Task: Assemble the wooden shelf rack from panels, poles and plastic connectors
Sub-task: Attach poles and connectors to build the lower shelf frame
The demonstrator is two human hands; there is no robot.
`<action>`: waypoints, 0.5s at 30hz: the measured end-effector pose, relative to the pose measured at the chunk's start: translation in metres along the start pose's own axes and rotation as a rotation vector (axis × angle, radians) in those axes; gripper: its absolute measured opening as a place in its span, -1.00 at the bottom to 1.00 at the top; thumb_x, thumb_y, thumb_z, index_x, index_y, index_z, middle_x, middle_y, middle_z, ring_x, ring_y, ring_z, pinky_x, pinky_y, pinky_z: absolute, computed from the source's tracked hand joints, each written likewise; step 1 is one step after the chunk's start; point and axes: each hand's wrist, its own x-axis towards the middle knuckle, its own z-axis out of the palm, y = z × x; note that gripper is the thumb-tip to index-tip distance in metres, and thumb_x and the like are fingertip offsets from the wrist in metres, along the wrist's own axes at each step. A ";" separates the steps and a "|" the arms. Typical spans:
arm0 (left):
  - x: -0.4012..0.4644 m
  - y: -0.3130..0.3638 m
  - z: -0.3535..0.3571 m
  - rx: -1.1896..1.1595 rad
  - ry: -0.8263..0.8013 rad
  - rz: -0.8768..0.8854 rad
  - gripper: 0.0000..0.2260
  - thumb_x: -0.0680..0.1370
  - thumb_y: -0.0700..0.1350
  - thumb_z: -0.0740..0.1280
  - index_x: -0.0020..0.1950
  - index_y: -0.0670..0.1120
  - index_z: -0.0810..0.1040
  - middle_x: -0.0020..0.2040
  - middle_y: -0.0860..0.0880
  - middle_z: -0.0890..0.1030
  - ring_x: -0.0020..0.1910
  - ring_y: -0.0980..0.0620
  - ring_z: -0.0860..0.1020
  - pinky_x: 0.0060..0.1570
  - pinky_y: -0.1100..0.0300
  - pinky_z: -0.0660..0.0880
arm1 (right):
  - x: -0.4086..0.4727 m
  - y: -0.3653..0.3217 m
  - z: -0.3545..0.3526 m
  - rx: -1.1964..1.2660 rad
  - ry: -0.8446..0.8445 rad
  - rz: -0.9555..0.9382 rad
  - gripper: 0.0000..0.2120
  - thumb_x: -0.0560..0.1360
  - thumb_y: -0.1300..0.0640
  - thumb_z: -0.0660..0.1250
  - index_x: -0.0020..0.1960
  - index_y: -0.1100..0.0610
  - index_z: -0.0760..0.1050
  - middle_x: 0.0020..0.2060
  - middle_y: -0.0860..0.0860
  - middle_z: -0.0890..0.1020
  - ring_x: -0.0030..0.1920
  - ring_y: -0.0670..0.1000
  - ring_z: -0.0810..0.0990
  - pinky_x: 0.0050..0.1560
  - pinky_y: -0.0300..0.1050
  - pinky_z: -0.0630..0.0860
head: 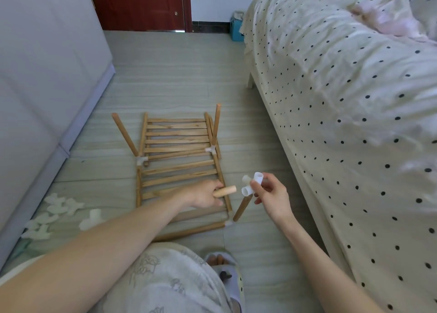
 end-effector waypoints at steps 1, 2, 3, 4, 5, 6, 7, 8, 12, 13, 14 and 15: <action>0.000 -0.001 0.000 0.010 -0.004 0.009 -0.60 0.57 -0.10 0.29 0.39 -0.12 0.34 0.21 -0.08 0.47 0.18 -0.05 0.44 0.09 0.18 0.33 | 0.000 0.002 0.002 0.001 0.020 0.001 -0.91 0.48 0.08 0.36 -0.03 0.05 0.50 -0.25 0.02 0.62 -0.32 -0.06 0.54 -0.25 -0.21 0.51; 0.001 -0.001 0.000 0.006 -0.005 0.018 -0.65 0.57 -0.11 0.28 0.35 -0.13 0.38 0.10 -0.05 0.50 0.12 -0.05 0.46 0.05 0.18 0.33 | 0.000 0.005 0.004 -0.007 0.039 0.007 -0.91 0.48 0.06 0.37 -0.06 0.05 0.50 -0.26 0.00 0.61 -0.27 -0.05 0.54 -0.18 -0.13 0.52; 0.001 -0.002 0.000 -0.009 -0.004 0.023 -0.69 0.58 -0.13 0.27 0.31 -0.13 0.41 -0.02 0.00 0.49 0.06 -0.04 0.46 0.01 0.18 0.33 | 0.000 0.007 0.006 -0.024 0.048 0.013 -0.90 0.47 0.05 0.37 -0.07 0.05 0.50 -0.26 -0.02 0.60 -0.23 -0.04 0.54 -0.11 -0.05 0.51; 0.001 -0.002 0.000 -0.026 -0.002 0.025 -0.72 0.58 -0.13 0.26 0.29 -0.13 0.43 -0.10 0.04 0.47 0.02 -0.03 0.46 -0.01 0.19 0.33 | -0.001 0.009 0.008 -0.045 0.044 0.015 -0.89 0.47 0.04 0.37 -0.07 0.05 0.50 -0.26 -0.02 0.60 -0.22 -0.02 0.54 -0.07 -0.02 0.51; 0.002 -0.002 0.000 -0.037 0.000 0.027 -0.73 0.58 -0.14 0.26 0.28 -0.13 0.43 -0.10 0.05 0.47 0.02 -0.02 0.47 -0.01 0.19 0.33 | -0.002 0.010 0.009 -0.065 0.037 0.008 -0.91 0.47 0.04 0.37 -0.09 0.03 0.49 -0.27 -0.03 0.60 -0.22 -0.02 0.55 -0.07 -0.02 0.52; 0.003 -0.002 0.000 -0.046 0.002 0.029 -0.72 0.58 -0.14 0.26 0.29 -0.12 0.43 -0.04 0.02 0.49 0.05 -0.04 0.49 0.01 0.17 0.35 | -0.002 0.011 0.010 -0.078 0.033 -0.007 -0.92 0.47 0.04 0.37 -0.11 0.00 0.48 -0.28 -0.03 0.59 -0.24 -0.02 0.55 -0.10 -0.04 0.52; 0.004 -0.001 0.000 -0.054 0.003 0.027 -0.71 0.59 -0.14 0.25 0.31 -0.12 0.42 0.05 -0.04 0.51 0.10 -0.07 0.49 0.04 0.15 0.37 | -0.003 0.012 0.010 -0.088 0.033 -0.026 -0.91 0.47 0.05 0.37 -0.15 -0.02 0.46 -0.30 -0.03 0.59 -0.27 -0.01 0.55 -0.14 -0.07 0.51; 0.004 -0.001 0.001 -0.064 0.002 0.026 -0.70 0.59 -0.14 0.25 0.32 -0.11 0.41 0.11 -0.08 0.51 0.13 -0.09 0.49 0.07 0.14 0.38 | -0.003 0.012 0.010 -0.100 0.032 -0.042 -0.89 0.47 0.05 0.37 -0.18 -0.04 0.44 -0.32 -0.03 0.59 -0.29 -0.01 0.55 -0.18 -0.11 0.50; 0.006 -0.001 0.003 -0.096 -0.004 0.034 -0.70 0.58 -0.14 0.26 0.32 -0.08 0.42 0.07 -0.05 0.49 0.07 -0.07 0.50 0.01 0.16 0.39 | -0.001 0.012 0.009 -0.162 0.017 -0.068 -0.84 0.47 0.04 0.37 -0.19 -0.06 0.39 -0.29 -0.01 0.59 -0.29 0.03 0.57 -0.21 -0.14 0.48; 0.005 -0.001 0.004 -0.111 -0.009 0.037 -0.71 0.58 -0.14 0.26 0.31 -0.08 0.42 0.02 -0.03 0.49 0.00 -0.05 0.52 -0.03 0.18 0.40 | -0.001 0.013 0.010 -0.181 0.011 -0.075 -0.83 0.47 0.04 0.37 -0.19 -0.07 0.38 -0.30 -0.01 0.59 -0.30 0.03 0.57 -0.23 -0.16 0.48; 0.005 0.000 0.004 -0.130 -0.013 0.037 -0.71 0.58 -0.14 0.27 0.31 -0.08 0.43 -0.04 -0.01 0.48 -0.09 -0.01 0.52 -0.06 0.19 0.42 | -0.001 0.013 0.010 -0.194 0.005 -0.083 -0.82 0.48 0.04 0.37 -0.19 -0.07 0.36 -0.32 -0.01 0.58 -0.32 0.02 0.57 -0.26 -0.19 0.47; 0.004 0.000 0.005 -0.151 -0.013 0.034 -0.71 0.58 -0.14 0.27 0.30 -0.07 0.44 -0.08 0.01 0.47 -0.15 0.02 0.51 -0.09 0.19 0.44 | -0.002 0.013 0.010 -0.199 0.001 -0.089 -0.81 0.48 0.05 0.37 -0.20 -0.07 0.36 -0.34 -0.02 0.58 -0.35 0.00 0.57 -0.28 -0.21 0.47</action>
